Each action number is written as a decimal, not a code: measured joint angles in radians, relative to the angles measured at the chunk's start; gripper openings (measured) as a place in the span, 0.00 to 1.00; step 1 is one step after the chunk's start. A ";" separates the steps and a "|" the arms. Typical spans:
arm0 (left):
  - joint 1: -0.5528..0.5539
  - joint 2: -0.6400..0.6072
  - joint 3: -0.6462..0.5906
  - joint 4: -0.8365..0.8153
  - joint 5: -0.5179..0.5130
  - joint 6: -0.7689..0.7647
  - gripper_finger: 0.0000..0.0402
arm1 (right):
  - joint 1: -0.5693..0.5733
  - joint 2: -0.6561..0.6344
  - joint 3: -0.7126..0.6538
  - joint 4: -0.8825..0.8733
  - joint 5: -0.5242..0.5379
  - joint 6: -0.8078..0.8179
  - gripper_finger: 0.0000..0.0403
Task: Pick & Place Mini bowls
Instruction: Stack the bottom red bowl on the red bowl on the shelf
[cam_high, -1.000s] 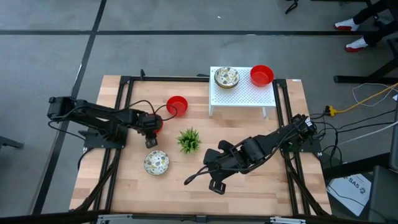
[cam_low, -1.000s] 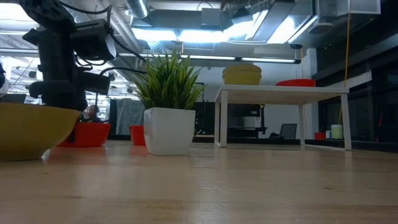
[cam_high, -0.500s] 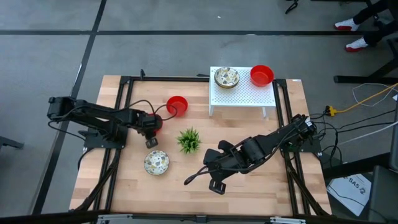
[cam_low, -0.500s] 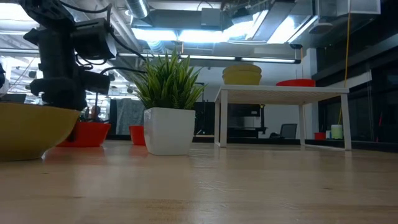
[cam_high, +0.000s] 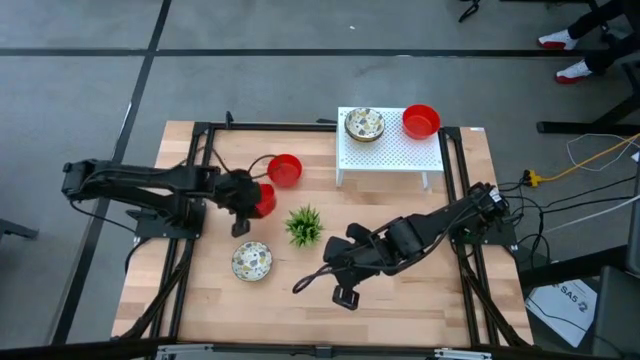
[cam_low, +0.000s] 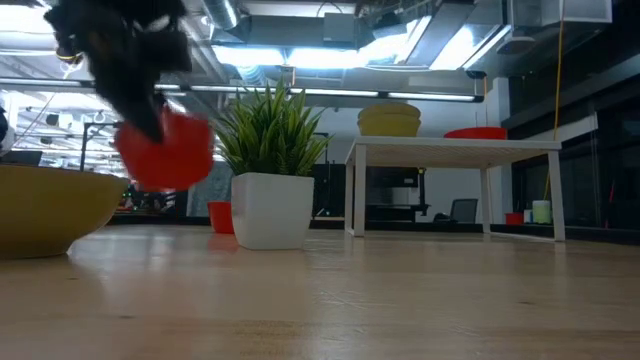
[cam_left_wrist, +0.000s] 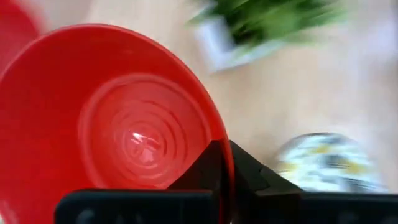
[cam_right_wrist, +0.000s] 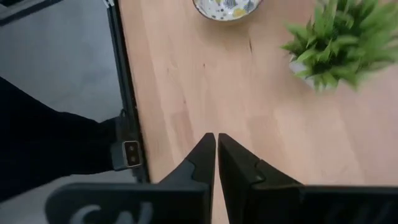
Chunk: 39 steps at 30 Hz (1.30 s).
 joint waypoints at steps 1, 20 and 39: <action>0.000 -0.016 0.018 0.000 0.042 0.026 0.01 | -0.006 0.000 0.000 0.003 0.000 -0.030 0.05; -0.047 -0.066 0.346 -0.060 0.584 0.177 0.01 | -0.194 0.000 0.000 0.424 -0.014 -0.633 0.05; -0.246 -0.016 0.451 0.395 0.918 -0.253 0.01 | -0.256 0.024 0.000 0.846 -0.342 -0.607 0.56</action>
